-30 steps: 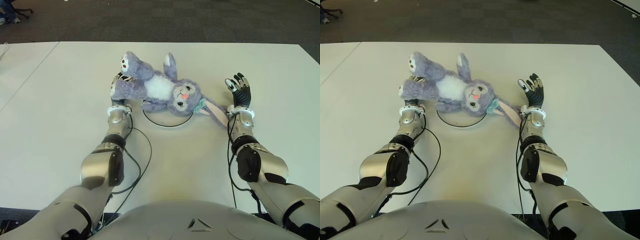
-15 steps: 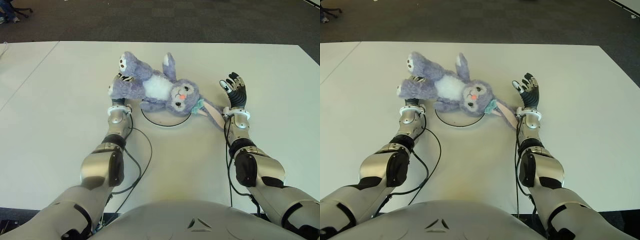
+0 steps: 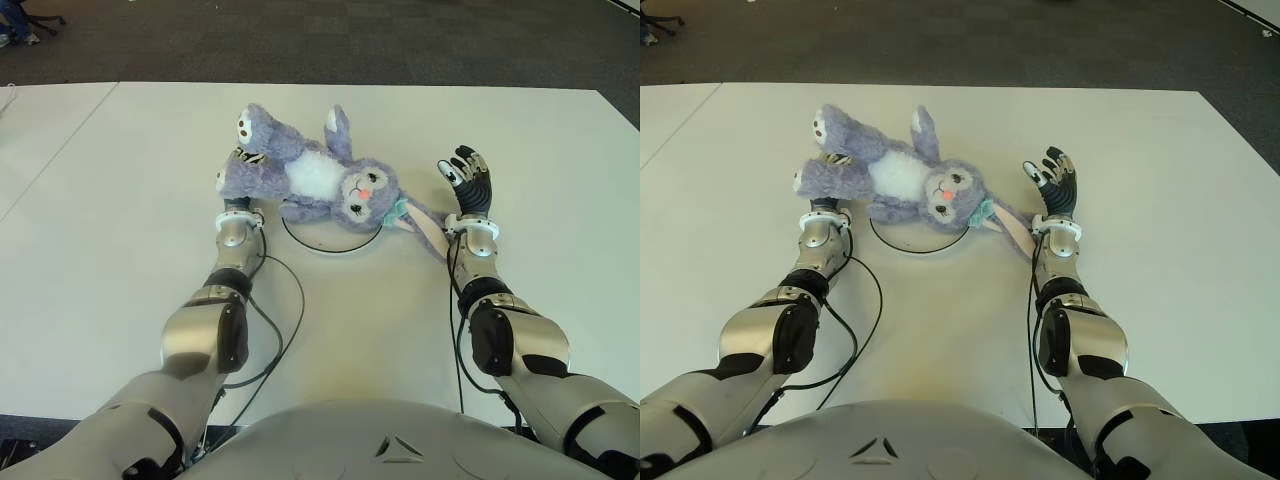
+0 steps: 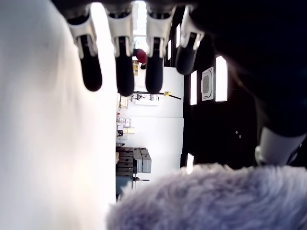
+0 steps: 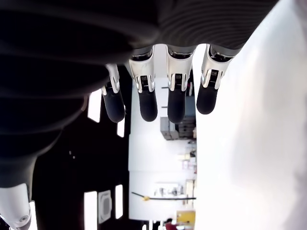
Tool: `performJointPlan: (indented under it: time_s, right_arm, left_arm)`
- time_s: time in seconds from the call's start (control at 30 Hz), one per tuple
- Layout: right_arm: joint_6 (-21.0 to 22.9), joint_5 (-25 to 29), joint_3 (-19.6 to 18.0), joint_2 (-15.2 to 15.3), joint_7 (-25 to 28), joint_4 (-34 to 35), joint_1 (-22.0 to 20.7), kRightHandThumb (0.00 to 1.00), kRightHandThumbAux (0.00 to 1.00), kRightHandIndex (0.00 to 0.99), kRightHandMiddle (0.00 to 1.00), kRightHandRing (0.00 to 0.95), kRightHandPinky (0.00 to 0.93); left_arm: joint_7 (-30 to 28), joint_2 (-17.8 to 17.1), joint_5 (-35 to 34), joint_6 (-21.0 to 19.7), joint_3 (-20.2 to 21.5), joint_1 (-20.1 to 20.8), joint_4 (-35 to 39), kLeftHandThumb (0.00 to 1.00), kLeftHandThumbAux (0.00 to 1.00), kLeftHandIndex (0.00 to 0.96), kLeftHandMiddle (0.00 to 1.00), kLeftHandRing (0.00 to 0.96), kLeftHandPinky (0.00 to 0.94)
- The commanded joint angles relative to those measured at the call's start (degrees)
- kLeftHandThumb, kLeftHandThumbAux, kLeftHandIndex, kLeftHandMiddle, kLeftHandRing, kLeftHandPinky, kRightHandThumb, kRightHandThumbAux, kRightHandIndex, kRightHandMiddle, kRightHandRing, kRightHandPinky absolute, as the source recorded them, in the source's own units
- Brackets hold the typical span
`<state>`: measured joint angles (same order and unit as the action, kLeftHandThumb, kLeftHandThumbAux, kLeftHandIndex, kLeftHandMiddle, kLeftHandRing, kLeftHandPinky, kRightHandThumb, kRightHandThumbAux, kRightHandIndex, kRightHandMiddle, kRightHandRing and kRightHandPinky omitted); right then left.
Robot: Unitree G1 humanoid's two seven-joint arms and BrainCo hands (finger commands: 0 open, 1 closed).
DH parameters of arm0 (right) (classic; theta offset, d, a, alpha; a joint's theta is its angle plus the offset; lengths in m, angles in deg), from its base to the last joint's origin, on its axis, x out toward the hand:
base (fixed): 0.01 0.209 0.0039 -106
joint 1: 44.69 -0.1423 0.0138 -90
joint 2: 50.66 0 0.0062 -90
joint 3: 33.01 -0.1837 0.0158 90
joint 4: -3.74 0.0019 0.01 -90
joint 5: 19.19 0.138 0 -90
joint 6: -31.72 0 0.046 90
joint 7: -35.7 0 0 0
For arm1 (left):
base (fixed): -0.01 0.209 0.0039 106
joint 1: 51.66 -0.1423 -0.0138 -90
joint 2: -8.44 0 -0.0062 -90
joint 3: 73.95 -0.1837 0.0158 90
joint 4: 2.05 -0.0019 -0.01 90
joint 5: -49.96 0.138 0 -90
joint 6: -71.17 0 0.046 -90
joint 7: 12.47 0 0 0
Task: Put the doll into the plate.
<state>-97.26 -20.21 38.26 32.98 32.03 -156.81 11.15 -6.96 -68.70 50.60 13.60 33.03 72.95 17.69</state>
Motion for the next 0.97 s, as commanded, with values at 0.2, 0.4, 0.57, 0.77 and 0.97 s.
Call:
performJointPlan:
  time_s: [0.2,0.4,0.57,0.77,0.97]
  right_arm:
    - [2.7,1.3,-0.5,-4.7,3.2,-6.6,14.5,0.0,0.66,0.218,0.235,0.203,0.178]
    - [2.9,1.2,-0.4,-4.8,2.8,-6.5,14.3,0.0,0.702,0.222,0.243,0.216,0.208]
    - [3.4,1.2,-0.5,-4.8,2.5,-6.5,14.2,0.0,0.764,0.22,0.246,0.221,0.213]
    - [4.9,1.2,-0.5,-4.7,2.3,-6.6,13.9,0.01,0.827,0.21,0.235,0.214,0.211]
    - [5.7,1.6,-0.8,-4.7,2.2,-6.7,13.7,0.018,0.861,0.205,0.229,0.208,0.21]
  left_arm:
    - [0.0,2.0,0.1,-6.3,-0.1,-11.5,-7.2,0.0,0.614,0.176,0.248,0.26,0.257]
    - [-0.1,1.9,-0.1,-7.1,0.1,-11.4,-7.2,0.0,0.619,0.174,0.247,0.257,0.259]
    - [-0.1,1.9,-0.2,-7.4,0.2,-11.3,-7.3,0.0,0.631,0.163,0.245,0.255,0.252]
    - [-0.7,2.0,-0.6,-7.4,0.6,-11.2,-7.3,0.0,0.64,0.156,0.246,0.255,0.257]
    - [-0.8,2.1,-0.6,-7.0,0.5,-11.3,-7.2,0.0,0.645,0.153,0.244,0.255,0.258]
